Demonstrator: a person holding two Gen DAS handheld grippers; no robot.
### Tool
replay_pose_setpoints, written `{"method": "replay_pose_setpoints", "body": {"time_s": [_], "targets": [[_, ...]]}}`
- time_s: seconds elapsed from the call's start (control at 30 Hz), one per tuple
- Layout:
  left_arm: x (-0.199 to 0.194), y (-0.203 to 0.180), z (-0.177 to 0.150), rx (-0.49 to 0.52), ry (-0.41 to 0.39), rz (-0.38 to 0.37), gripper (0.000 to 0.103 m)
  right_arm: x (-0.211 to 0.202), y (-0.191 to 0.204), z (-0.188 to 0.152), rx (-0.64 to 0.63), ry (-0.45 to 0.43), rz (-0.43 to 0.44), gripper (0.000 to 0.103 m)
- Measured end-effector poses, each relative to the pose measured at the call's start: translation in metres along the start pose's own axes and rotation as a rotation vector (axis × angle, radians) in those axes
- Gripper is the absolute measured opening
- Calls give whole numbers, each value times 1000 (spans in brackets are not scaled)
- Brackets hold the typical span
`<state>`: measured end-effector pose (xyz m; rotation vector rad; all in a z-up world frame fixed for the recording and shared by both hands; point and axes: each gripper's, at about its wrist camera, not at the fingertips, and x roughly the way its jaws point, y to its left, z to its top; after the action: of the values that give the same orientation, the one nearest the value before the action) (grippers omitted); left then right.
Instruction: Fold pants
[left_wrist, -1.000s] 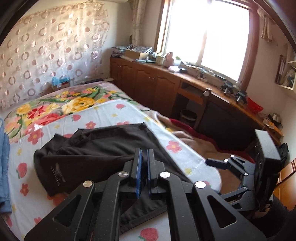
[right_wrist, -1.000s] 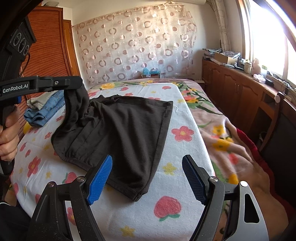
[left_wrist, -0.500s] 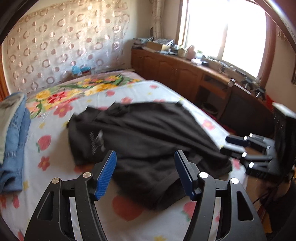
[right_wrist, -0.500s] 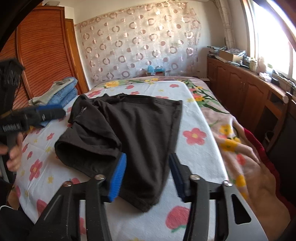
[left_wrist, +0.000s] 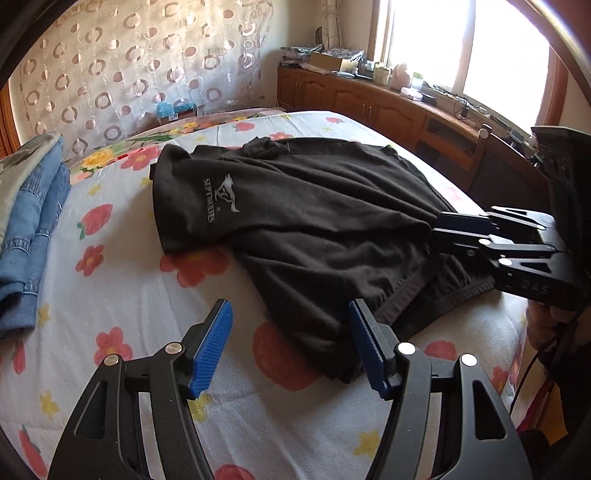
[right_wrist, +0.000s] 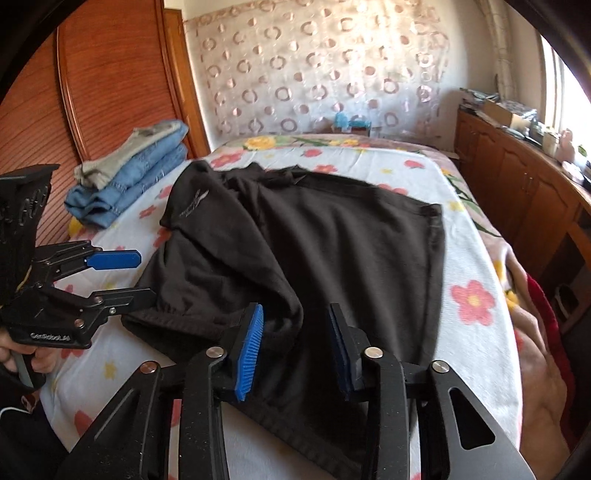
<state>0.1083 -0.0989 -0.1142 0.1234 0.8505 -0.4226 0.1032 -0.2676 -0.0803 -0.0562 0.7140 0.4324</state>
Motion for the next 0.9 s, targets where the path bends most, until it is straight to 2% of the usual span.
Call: {"method": "replay_pose_setpoints", "body": {"time_s": [0.1, 0.23, 0.37, 0.63, 0.9], "targets": [[1, 2, -3, -13, 1, -9, 66, 11, -3, 3, -5, 28, -4, 32], [0, 5, -5, -23, -10, -14, 66, 15, -3, 7, -13, 43, 12, 22], [-3, 7, -6, -31, -21, -14, 66, 14, 4, 8, -42, 41, 25, 4], [-28, 5, -4, -23, -154, 39, 67, -25, 12, 10, -43, -84, 12, 2], [-42, 3, 2, -29, -151, 16, 70, -69, 18, -5, -42, -164, -7, 2]]}}
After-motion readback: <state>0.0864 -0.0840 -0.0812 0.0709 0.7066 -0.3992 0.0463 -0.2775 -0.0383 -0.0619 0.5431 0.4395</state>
